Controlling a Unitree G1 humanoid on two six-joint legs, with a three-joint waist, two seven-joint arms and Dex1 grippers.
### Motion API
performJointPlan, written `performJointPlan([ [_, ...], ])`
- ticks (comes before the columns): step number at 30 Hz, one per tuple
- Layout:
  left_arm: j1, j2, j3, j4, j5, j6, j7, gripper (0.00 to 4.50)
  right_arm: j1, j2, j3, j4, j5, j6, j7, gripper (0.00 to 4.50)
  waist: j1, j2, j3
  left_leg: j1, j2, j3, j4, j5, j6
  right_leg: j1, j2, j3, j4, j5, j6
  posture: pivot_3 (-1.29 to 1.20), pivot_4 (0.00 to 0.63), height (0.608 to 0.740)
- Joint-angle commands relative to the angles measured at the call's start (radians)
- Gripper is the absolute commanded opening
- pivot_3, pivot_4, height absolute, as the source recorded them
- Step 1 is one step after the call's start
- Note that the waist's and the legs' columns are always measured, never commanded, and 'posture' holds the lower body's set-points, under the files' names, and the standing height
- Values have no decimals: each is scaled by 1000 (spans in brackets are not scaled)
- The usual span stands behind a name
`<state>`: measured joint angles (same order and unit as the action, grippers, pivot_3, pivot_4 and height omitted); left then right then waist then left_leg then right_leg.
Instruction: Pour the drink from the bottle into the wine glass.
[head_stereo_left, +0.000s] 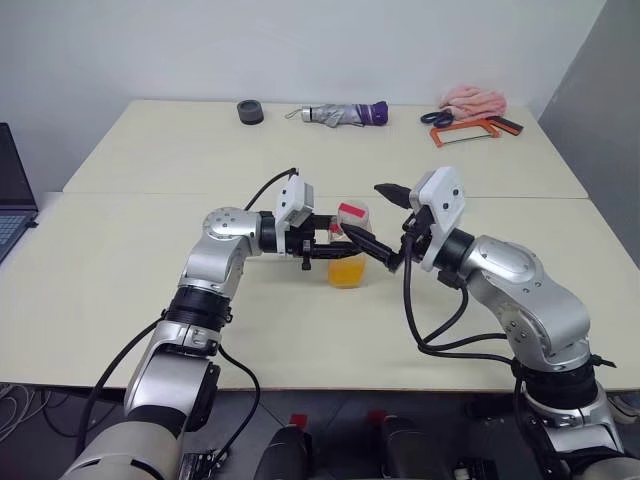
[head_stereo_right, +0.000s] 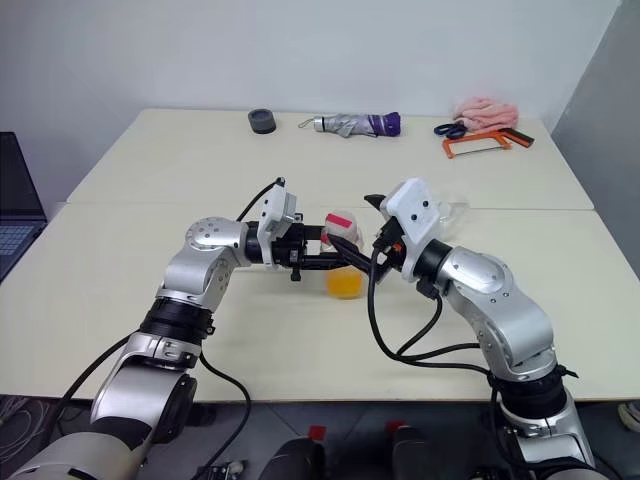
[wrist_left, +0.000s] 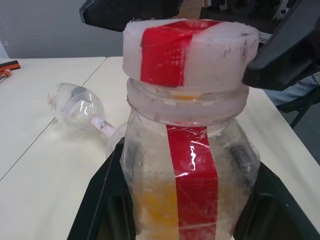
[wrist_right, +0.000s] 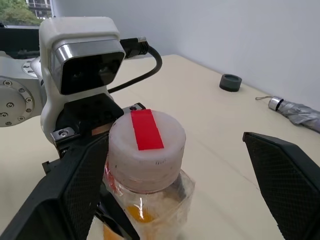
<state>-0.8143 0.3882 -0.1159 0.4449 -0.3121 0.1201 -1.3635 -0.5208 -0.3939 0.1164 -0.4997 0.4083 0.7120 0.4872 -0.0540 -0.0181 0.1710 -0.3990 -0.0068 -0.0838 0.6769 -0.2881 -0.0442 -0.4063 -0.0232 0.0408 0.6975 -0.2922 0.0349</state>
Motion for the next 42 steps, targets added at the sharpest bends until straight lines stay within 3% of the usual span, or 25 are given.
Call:
performJointPlan([
  [1, -22, 2, 21, -23, -15, -15, 1, 1814, 0, -9, -22, -52, 30, 10, 15, 4500, 0, 0, 0, 0, 0, 0, 0, 0, 0, 0, 0, 0, 0, 0, 0, 0, 150, 740],
  [13, -20, 5, 22, -20, -12, -20, 2, 1814, -10, -5, -32, -66, 63, 7, 20, 4500, 0, 0, 0, 0, 0, 0, 0, 0, 0, 0, 0, 0, 0, 0, 0, 0, 150, 740],
  [23, -20, 4, 21, -20, -13, -21, 0, 1814, -41, 9, 15, -33, -22, -47, -4, 4500, 0, 0, 0, 0, 0, 0, 0, 0, 0, 0, 0, 0, 0, 0, 0, 0, 150, 740],
  [42, -15, 5, 19, -20, -9, -24, 1, 1813, -27, 6, -29, -21, -18, -21, -17, 4500, 0, 0, 0, 0, 0, 0, 0, 0, 0, 0, 0, 0, 0, 0, 0, 0, 150, 740],
])
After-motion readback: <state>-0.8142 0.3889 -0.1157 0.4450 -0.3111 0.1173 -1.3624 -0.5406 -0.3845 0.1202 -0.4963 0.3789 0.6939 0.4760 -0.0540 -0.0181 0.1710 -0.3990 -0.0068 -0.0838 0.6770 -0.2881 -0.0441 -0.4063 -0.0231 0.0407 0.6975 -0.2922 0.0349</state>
